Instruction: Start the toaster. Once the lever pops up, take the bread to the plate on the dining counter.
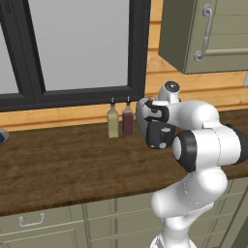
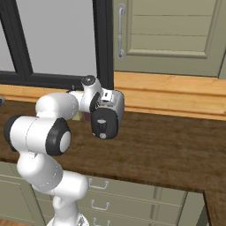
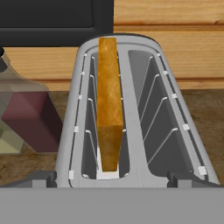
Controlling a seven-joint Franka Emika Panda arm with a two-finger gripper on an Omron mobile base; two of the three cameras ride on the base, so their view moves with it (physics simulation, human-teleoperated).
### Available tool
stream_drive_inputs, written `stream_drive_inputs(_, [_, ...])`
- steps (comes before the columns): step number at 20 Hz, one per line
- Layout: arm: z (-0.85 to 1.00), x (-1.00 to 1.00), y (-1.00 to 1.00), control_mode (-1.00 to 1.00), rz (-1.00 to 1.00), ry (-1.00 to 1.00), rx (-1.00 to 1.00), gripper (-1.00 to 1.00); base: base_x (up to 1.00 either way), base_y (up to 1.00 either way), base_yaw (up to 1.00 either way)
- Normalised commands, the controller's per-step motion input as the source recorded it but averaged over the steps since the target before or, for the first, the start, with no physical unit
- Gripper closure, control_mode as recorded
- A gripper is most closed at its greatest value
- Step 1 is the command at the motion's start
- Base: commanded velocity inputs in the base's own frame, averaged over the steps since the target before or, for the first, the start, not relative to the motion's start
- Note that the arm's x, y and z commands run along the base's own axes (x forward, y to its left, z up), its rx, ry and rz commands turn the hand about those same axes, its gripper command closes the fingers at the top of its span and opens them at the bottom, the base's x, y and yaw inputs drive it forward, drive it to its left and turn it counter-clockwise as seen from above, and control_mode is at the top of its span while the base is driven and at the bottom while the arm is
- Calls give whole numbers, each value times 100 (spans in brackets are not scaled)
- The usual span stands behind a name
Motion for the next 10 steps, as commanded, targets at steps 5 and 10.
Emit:
stream_drive_inputs(5, [0, 0, 0, -100, 0, 0, 0, -100, 0, 0, 0])
stream_drive_inputs(10, [0, 0, 0, -100, 0, 0, 0, -100, 0, 0, 0])
